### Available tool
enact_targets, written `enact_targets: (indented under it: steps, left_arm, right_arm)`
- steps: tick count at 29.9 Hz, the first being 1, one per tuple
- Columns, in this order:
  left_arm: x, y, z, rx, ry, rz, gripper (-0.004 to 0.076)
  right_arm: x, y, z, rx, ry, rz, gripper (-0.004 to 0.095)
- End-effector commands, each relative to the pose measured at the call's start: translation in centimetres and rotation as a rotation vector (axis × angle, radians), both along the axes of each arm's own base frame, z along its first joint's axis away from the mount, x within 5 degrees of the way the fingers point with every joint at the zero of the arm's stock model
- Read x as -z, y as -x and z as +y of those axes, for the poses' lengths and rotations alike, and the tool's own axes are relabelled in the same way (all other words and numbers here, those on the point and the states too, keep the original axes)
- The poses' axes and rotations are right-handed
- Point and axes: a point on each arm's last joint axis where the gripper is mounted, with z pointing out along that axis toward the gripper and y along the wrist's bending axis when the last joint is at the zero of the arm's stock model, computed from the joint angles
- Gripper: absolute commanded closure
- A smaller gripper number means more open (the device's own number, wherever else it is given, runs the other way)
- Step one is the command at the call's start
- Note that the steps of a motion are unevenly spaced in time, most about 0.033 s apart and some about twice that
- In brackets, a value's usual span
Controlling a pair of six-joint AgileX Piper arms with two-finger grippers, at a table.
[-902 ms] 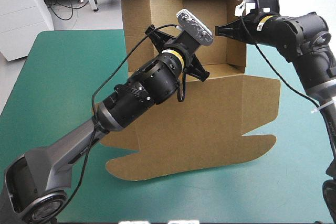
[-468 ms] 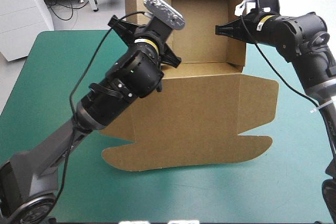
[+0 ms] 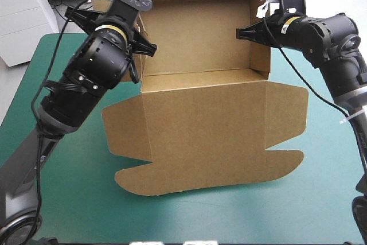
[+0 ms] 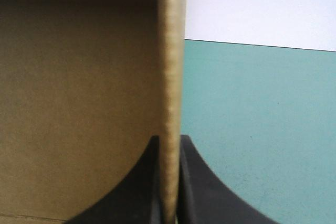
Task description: Fold the box
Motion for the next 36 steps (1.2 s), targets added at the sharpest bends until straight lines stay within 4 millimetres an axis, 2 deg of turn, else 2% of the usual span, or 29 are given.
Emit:
enact_targets:
  steps: [1,6,14,24,28,30,32,36]
  left_arm:
    - [-2.5,1.5,4.3,-0.085,0.054,-0.033,0.0737]
    - [-3.7,2.2,8.0,-0.144,0.059,-0.052,0.0734]
    - [-5.0,3.6,12.3,-0.253,0.101,-0.090,0.0734]
    - [-4.4,3.4,16.2,-0.299,0.203,-0.001,0.0731]
    - [-3.1,3.0,17.8,-0.289,0.225,0.074,0.0731]
    - [-1.8,2.5,18.5,-0.292,0.229,0.118,0.0731]
    - [-0.3,2.1,19.2,-0.292,0.243,0.157,0.0731]
    - [3.9,1.0,20.6,-0.238,0.327,0.232,0.0731]
  right_arm:
    - [-3.2,2.0,-1.0,0.011,-0.017,-0.154,0.0926]
    - [-4.3,3.3,-2.3,0.063,0.066,-0.202,0.0931]
    - [-5.2,4.5,-2.9,0.074,0.069,-0.237,0.0931]
    - [-5.3,4.5,-2.9,0.074,0.069,-0.246,0.0931]
    - [-5.5,4.5,-2.8,0.067,0.054,-0.261,0.0931]
    - [-5.5,4.5,-2.8,0.063,0.050,-0.270,0.0931]
    - [-5.6,4.5,-2.6,0.047,0.045,-0.278,0.0931]
    - [-5.8,4.5,-2.4,0.031,0.031,-0.297,0.0931]
